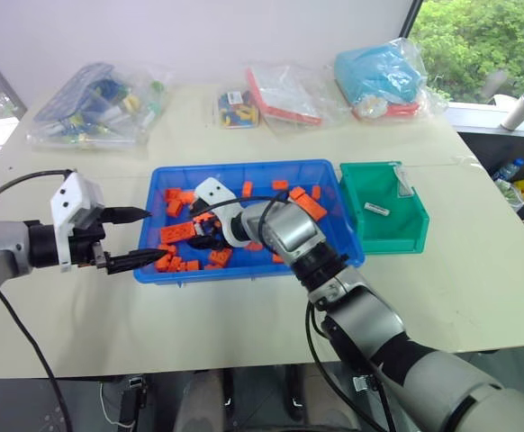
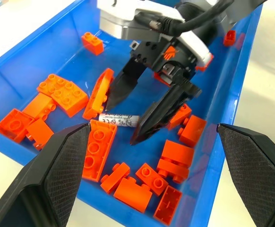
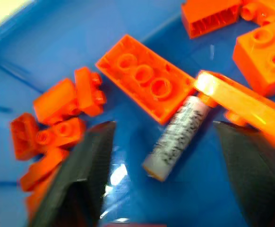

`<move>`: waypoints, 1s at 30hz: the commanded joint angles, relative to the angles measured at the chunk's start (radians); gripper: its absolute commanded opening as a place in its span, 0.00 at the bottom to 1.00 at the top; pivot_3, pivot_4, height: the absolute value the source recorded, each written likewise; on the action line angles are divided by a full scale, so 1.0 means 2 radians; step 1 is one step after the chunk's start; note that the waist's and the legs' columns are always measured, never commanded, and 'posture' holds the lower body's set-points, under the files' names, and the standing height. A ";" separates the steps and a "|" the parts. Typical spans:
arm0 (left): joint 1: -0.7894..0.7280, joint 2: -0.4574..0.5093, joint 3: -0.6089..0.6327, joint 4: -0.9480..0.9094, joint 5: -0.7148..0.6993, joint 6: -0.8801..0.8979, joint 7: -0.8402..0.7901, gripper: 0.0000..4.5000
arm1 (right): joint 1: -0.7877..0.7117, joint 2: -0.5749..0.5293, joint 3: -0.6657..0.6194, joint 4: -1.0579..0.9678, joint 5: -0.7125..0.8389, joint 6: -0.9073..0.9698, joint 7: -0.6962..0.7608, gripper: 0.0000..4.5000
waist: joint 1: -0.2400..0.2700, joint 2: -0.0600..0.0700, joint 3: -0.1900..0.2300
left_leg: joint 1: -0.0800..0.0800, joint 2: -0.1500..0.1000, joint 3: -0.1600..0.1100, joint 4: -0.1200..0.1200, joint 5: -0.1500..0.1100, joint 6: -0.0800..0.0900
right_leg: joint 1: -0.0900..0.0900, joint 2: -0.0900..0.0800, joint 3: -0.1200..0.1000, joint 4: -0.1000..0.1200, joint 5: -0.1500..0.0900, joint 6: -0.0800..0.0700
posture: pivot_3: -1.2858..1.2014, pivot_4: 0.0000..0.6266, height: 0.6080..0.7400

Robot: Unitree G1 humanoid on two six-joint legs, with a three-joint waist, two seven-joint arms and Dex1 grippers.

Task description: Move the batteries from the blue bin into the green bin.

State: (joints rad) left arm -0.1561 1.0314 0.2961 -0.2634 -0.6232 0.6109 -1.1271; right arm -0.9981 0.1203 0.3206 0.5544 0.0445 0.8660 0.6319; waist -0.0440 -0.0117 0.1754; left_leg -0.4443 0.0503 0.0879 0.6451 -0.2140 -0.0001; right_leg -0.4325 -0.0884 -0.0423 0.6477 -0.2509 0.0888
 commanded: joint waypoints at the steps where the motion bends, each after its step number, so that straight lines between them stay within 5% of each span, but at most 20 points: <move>1: -0.014 0.000 0.001 -0.002 -0.002 -0.006 -0.002 1.00 | 0.002 0.003 0.014 -0.005 -0.001 0.003 0.006 0.33 | 0.000 0.000 0.000 | 0.000 0.000 0.000 0.000 0.000 0.000 | 0.000 0.000 0.000 0.000 0.000 0.000 | 0.52 0.24 0.97; 4: -0.022 -0.005 -0.010 0.002 -0.001 -0.009 -0.005 1.00 | 0.005 -0.005 0.020 -0.020 -0.001 0.010 0.011 0.02 | 0.000 0.000 0.000 | 0.000 0.000 0.000 0.000 0.000 0.000 | 0.000 0.000 0.000 0.000 0.000 0.000 | 0.52 0.24 0.97; 12: -0.021 -0.046 -0.041 -0.042 -0.011 -0.002 0.012 1.00 | 0.030 -0.084 -0.021 -0.166 0.045 0.086 0.042 0.02 | 0.003 0.000 0.000 | -0.001 0.000 0.000 0.000 0.000 0.000 | 0.000 0.000 0.000 0.000 0.000 0.000 | 0.52 0.24 0.97; 18: -0.042 -0.080 -0.057 -0.053 -0.018 0.006 0.036 1.00 | 0.032 -0.186 -0.164 -0.288 0.126 0.183 0.046 0.02 | 0.006 0.000 0.000 | 0.000 0.000 -0.001 0.000 0.000 0.000 | 0.000 0.000 0.000 0.000 0.000 0.000 | 0.52 0.24 0.97; 23: -0.063 -0.095 -0.066 -0.026 -0.005 -0.003 0.044 1.00 | 0.064 -0.286 -0.237 -0.295 0.128 0.180 0.022 0.02 | 0.014 0.000 0.000 | 0.000 -0.001 0.000 0.000 0.000 0.000 | 0.000 0.000 0.000 0.000 0.000 0.000 | 0.52 0.24 0.97; 30: -0.078 -0.106 -0.072 0.001 0.010 -0.027 0.044 1.00 | 0.139 -0.395 -0.260 -0.235 0.101 0.096 0.004 0.02 | 0.015 0.000 0.000 | 0.000 -0.001 0.002 0.000 0.000 0.000 | 0.000 0.000 0.000 -0.001 0.000 0.000 | 0.52 0.24 0.97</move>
State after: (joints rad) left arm -0.2911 0.8174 0.1426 -0.2551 -0.6135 0.5886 -1.0392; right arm -0.7133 -0.6545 -0.1740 0.1032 0.2434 1.0993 0.6430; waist -0.0136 -0.0124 0.1757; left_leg -0.4447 0.0488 0.0916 0.6458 -0.2141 0.0005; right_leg -0.4319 -0.0883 -0.0422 0.6459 -0.2509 0.0889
